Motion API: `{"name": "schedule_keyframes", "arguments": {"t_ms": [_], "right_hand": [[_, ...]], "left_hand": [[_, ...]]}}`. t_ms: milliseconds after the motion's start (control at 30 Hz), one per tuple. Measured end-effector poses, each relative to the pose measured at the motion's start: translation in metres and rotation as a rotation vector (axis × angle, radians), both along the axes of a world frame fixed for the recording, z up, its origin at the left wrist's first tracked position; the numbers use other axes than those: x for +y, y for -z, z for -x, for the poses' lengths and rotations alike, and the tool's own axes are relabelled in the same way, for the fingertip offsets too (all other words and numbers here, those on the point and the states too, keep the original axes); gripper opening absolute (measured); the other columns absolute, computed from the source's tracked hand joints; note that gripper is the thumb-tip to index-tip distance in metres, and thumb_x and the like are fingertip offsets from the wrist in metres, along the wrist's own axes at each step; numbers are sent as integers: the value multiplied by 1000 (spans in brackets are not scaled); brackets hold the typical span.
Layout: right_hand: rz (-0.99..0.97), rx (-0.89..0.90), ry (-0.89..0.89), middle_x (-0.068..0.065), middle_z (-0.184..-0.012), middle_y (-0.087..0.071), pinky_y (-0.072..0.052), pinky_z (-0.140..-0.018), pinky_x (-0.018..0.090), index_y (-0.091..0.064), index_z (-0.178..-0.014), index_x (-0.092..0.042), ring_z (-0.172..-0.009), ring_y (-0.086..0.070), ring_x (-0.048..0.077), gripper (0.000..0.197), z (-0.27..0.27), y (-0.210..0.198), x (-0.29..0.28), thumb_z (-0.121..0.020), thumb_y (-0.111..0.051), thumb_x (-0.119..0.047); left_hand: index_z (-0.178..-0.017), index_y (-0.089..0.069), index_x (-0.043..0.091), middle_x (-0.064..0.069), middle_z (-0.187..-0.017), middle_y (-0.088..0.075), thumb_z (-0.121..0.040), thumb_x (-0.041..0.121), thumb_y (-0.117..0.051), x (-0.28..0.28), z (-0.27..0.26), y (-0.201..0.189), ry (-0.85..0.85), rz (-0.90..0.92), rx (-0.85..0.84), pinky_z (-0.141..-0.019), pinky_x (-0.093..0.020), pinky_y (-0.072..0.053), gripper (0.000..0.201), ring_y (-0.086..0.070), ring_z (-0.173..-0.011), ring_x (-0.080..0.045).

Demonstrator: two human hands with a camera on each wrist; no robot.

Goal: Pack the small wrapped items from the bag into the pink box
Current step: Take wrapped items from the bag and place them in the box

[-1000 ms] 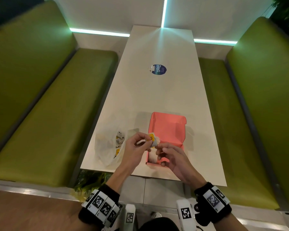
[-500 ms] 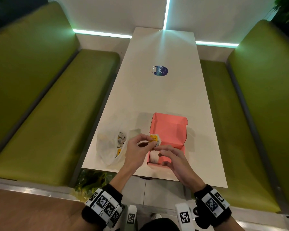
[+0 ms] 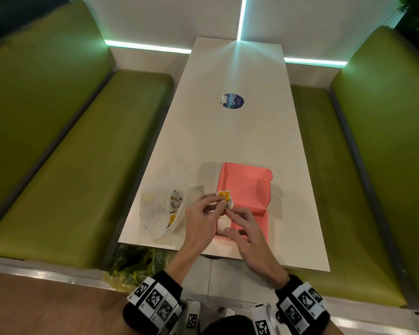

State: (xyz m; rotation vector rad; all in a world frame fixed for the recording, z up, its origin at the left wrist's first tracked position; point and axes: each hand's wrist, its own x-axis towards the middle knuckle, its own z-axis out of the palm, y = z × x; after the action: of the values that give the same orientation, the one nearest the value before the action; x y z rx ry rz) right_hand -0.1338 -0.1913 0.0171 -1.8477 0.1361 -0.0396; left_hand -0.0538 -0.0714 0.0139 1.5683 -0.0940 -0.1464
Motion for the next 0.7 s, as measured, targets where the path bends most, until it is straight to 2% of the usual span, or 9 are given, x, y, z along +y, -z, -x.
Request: {"name": "schedule_keyframes", "arguments": {"t_ms": [100,167,233,300,333,400,467,567,700], "right_hand": [[71,30,-155,-33,-130,-39,-40,-91,14,-37,-139,-52,-128,-39,6,53,5,1,-5,-98,-54,-22],[153,75,-263,-43,-130,-34,-36,-98,17,-32,-136,-59,-130,-33,3,53,6,-1,-10,-99,-50,-26],[210,75,-337,-40,-128,-39,-34,-102,21,-46,-136,-48,-125,-35,-1,43,6,-7,-15,-99,-49,-24],[173,48,-316,-29,-119,-54,-37,-95,14,-66,-122,-28,-113,-46,-8,27,3,-14,-20,-100,-53,-19],[147,36,-243,-26,-113,-60,-41,-90,15,-69,-114,-29,-107,-52,-6,23,1,-17,-23,-99,-54,-19],[152,-4,-15,-21,-105,-66,-48,-81,25,-69,-105,-34,-97,-59,1,18,-4,-18,-30,-97,-59,-21],[148,-48,152,-16,-104,-64,-52,-76,26,-65,-107,-31,-91,-60,5,16,-12,-19,-34,-96,-63,-20],[134,-16,111,-11,-106,-61,-50,-72,17,-60,-119,-28,-86,-59,4,28,-25,-21,-34,-93,-67,-24],[284,-45,-1,-9,-83,-68,-45,-69,13,-69,-90,-17,-77,-61,9,2,-32,-19,-35,-90,-69,-15]], "left_hand": [[-96,-76,5,-6,-105,-72,-87,3,-73,2,0,3,-27,24,-14,-79,-23,-57,10,-73,-89,-16],[-96,-75,6,-6,-104,-73,-84,4,-76,3,0,5,-33,35,-14,-78,-22,-57,12,-73,-89,-16],[-95,-75,6,-4,-103,-73,-83,1,-77,3,1,5,-30,27,-41,-77,-21,-57,14,-73,-88,-15],[-95,-74,5,-3,-101,-74,-83,-3,-75,2,1,7,-16,29,-70,-76,-21,-57,15,-73,-88,-14],[-95,-73,4,-1,-99,-74,-83,-5,-74,2,1,8,-9,31,-77,-76,-21,-56,15,-73,-88,-13],[-92,-70,5,4,-94,-74,-84,-6,-72,2,1,10,21,31,-74,-75,-21,-56,14,-73,-86,-12],[-92,-65,6,2,-92,-73,-85,-4,-72,1,4,11,74,31,-70,-74,-22,-56,14,-73,-83,-14],[-95,-58,4,-5,-91,-70,-86,0,-73,2,9,14,154,37,-66,-73,-30,-58,18,-73,-83,-20],[-105,-58,11,-3,-100,-68,-85,8,-77,5,13,22,248,-8,-22,-76,-34,-59,27,-70,-89,-19]]}}
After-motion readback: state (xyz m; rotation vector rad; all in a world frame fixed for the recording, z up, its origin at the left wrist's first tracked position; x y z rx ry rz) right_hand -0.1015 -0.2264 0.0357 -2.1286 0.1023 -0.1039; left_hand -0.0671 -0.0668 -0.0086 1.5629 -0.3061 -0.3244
